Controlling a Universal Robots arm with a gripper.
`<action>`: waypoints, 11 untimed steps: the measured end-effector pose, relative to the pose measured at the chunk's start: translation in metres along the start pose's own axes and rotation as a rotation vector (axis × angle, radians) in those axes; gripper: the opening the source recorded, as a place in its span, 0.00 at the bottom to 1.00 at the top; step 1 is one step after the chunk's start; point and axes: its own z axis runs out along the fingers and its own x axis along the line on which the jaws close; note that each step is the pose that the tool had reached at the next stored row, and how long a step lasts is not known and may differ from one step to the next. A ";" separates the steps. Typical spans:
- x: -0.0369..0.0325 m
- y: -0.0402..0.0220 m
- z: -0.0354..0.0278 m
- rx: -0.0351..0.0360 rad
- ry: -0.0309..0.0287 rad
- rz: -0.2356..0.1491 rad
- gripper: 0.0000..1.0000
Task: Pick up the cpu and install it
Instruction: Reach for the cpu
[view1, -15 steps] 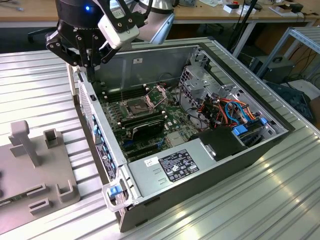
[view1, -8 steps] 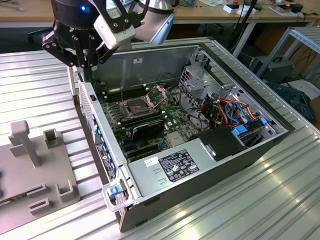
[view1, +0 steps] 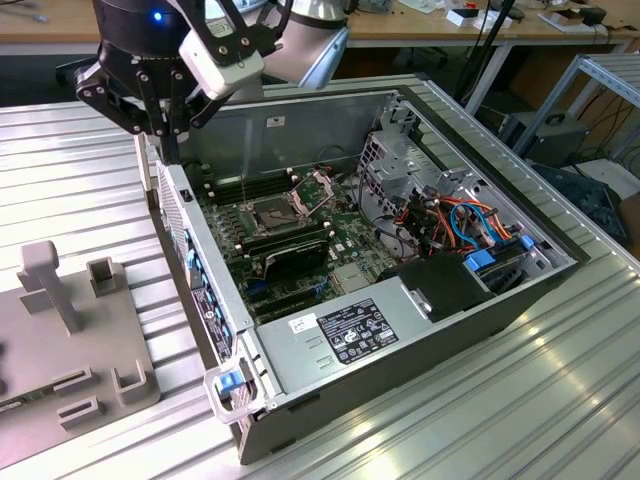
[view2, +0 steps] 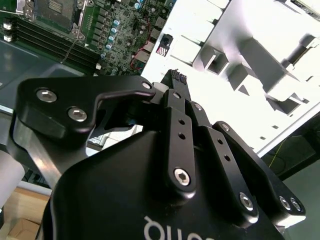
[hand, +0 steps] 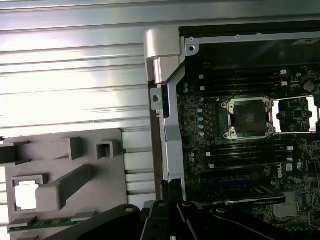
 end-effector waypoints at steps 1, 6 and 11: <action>0.0007 0.0000 0.0000 0.0000 0.0000 0.000 0.11; 0.0044 -0.0003 -0.0001 0.0000 0.0000 0.000 0.11; 0.0078 -0.0006 -0.0002 0.0000 0.0000 0.000 0.11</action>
